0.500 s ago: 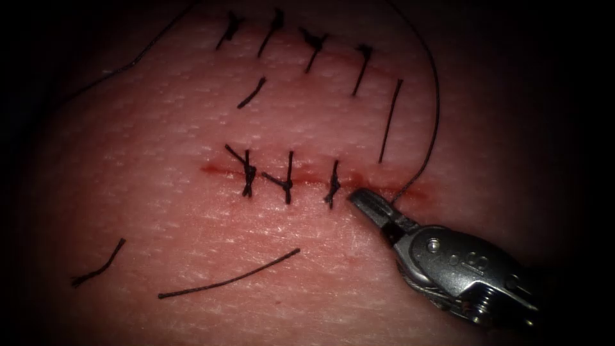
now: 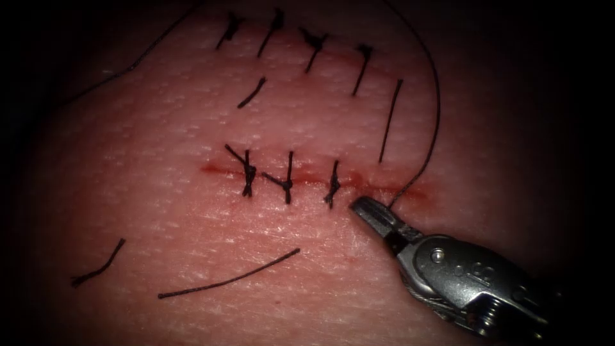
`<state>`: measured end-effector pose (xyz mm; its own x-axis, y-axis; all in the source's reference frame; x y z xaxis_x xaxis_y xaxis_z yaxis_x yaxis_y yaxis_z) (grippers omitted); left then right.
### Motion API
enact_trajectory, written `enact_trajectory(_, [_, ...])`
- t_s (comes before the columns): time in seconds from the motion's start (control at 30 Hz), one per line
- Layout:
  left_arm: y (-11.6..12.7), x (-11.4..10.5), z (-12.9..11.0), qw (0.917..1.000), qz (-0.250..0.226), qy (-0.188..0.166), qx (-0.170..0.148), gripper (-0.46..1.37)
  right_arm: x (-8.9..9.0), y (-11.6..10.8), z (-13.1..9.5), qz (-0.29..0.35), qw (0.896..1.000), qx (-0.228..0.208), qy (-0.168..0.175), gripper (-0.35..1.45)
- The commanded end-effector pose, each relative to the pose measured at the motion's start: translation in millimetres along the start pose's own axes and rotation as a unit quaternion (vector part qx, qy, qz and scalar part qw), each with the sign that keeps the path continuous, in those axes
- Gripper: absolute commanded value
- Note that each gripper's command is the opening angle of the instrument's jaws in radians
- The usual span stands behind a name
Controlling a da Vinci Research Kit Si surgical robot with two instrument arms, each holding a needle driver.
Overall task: Wound Closure
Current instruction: Use the left tool to wrap the suture counter-clockwise around the right needle driver, twice.
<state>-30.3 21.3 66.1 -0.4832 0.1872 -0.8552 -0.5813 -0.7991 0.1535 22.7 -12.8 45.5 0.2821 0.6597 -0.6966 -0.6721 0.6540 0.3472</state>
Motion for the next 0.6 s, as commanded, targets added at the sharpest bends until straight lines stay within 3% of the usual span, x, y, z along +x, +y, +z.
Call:
enact_trajectory(0.03, [0.6, -0.3, -0.3, 1.0000, 0.006, 0.002, -0.006, -0.35, 0.4, -0.1, -0.2, -0.005, 1.000, 0.007, -0.001, -0.35])
enact_trajectory(0.2, [2.6, -1.2, -2.1, 0.9998, 0.004, 0.000, -0.018, -0.35, 1.6, -0.2, -0.5, -0.016, 1.000, 0.011, -0.002, -0.35])
enact_trajectory(0.4, [5.0, -1.6, -6.3, 0.9991, 0.004, 0.005, -0.042, -0.35, 3.1, 0.3, -0.6, -0.060, 0.998, 0.028, 0.001, -0.35])
enact_trajectory(0.6, [8.1, -0.9, -9.8, 0.9979, 0.011, 0.014, -0.062, -0.35, 6.1, 1.0, -1.2, -0.096, 0.994, 0.045, 0.008, -0.35])
